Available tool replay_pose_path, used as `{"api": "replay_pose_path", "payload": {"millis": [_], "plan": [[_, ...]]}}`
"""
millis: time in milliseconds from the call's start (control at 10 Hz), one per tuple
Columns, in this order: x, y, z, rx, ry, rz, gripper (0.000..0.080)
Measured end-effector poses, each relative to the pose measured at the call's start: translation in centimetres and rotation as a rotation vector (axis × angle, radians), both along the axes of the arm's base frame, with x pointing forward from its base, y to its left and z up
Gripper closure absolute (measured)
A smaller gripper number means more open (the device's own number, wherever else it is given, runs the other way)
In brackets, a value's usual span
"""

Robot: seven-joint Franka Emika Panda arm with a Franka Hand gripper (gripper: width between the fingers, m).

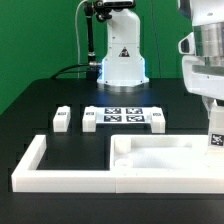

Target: Assemble desk

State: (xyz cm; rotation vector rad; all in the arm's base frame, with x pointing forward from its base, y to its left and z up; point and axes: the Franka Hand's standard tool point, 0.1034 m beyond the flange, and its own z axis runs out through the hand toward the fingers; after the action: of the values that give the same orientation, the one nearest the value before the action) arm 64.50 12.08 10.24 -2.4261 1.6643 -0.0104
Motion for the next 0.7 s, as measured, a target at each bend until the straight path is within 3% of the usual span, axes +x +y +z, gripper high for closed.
{"api": "replay_pose_path", "payload": {"millis": [100, 200, 300, 400, 600, 700], "plan": [[0.0, -0.2, -0.1, -0.01, -0.009, 0.063, 0.0151], [0.3, -1.4, -0.2, -0.074, -0.05, 0.362, 0.0151], [0.5, -1.7, -0.3, -0.092, -0.063, 0.453, 0.0151], [0.4, -1.5, -0.4, -0.083, -0.058, 0.408, 0.0151], [0.4, -1.5, -0.4, -0.082, -0.056, 0.405, 0.0418], [0.2, -1.7, -0.5, -0.068, -0.032, 0.29, 0.0498]]}}
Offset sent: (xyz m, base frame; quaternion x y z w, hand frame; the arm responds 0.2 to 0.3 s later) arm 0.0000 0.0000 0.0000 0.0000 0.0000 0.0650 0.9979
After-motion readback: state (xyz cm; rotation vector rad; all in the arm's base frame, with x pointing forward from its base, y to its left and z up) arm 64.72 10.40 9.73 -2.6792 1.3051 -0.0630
